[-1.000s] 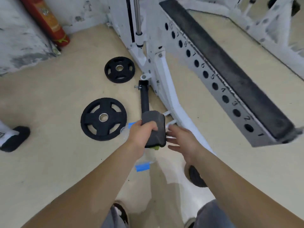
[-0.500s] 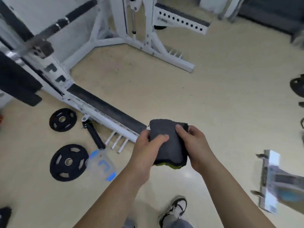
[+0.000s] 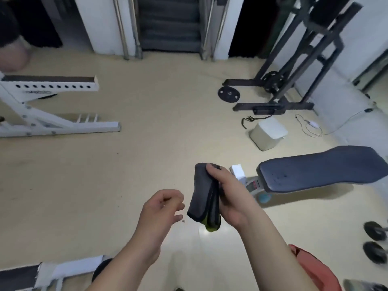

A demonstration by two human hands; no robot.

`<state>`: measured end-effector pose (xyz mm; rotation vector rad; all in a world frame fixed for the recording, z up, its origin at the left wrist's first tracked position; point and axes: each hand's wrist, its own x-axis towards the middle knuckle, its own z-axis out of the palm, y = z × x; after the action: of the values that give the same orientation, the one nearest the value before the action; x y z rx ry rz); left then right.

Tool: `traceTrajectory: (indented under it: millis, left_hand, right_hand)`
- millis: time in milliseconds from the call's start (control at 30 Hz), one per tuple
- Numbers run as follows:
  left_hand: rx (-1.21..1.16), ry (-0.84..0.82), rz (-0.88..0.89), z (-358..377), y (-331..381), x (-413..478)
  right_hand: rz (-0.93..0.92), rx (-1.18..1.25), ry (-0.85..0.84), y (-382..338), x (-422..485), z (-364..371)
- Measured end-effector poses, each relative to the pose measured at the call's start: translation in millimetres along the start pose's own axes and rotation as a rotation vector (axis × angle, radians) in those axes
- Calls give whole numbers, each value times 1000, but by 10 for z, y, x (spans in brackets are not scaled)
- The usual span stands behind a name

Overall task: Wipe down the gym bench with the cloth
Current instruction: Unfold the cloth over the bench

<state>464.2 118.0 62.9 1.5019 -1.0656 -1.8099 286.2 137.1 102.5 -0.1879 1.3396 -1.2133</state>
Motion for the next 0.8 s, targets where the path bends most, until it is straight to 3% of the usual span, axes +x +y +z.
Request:
traceTrajectory:
  millis: [200, 433, 633, 800]
  left_hand:
    - [112, -205, 134, 686, 521, 562]
    - [157, -226, 134, 1107, 1225, 1933]
    - [252, -446, 112, 1798, 2049, 3050]
    - [347, -598, 64, 2697, 2528, 3605]
  right_hand:
    - [-43, 90, -65, -396, 593, -225]
    - [-33, 199, 48, -1179, 1875, -201]
    - [-157, 147, 191, -2219, 2555, -495]
    - [-209, 274, 355, -2803, 2749, -985]
